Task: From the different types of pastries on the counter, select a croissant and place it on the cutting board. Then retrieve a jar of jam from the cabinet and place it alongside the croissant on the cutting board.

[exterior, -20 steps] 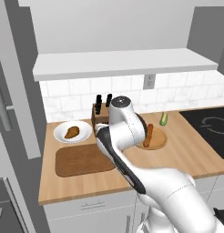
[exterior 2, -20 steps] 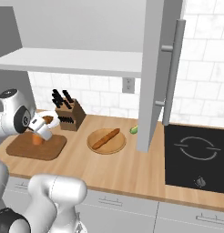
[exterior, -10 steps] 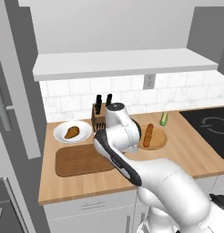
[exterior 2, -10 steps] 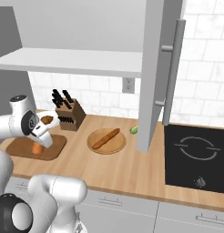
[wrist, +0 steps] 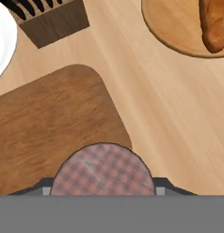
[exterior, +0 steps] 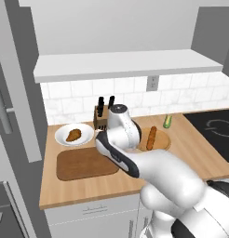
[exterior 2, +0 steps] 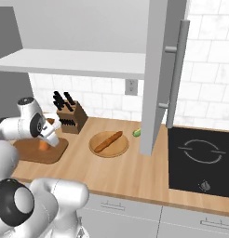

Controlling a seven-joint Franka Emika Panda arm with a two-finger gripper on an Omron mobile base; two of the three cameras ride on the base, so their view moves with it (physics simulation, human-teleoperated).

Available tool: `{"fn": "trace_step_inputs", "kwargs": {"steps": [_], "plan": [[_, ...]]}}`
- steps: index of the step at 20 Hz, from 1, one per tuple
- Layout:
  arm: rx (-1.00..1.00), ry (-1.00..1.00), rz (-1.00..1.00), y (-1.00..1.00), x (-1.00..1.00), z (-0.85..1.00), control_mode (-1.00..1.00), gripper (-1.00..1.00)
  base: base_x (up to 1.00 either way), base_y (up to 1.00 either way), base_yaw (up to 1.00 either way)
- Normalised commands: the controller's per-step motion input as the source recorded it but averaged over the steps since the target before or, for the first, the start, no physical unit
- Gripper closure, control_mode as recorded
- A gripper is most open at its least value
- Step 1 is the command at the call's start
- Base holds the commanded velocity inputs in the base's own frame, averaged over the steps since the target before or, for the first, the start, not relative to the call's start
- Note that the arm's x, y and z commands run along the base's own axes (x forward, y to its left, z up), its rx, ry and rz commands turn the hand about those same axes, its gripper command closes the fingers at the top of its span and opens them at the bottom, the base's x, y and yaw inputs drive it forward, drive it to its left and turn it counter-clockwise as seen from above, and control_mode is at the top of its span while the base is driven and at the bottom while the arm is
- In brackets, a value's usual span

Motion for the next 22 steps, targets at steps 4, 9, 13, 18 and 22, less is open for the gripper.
{"fn": "trace_step_inputs", "kwargs": {"steps": [4,9,13,18,22], "plan": [[0.00,-0.16,0.00,0.08,0.56,-0.21,-1.00,1.00,0.00,0.00,0.00],[-0.01,-0.05,0.00,0.07,-0.28,-0.48,-1.00,1.00,0.00,0.00,0.00],[0.04,-0.16,0.00,0.00,-0.36,-0.59,-1.00,1.00,0.00,0.00,0.00],[0.07,-0.10,0.00,0.00,0.47,-0.03,-1.00,1.00,0.00,0.00,0.00],[0.07,-0.18,-0.01,0.09,0.30,0.02,-1.00,1.00,0.00,0.00,0.00]]}}
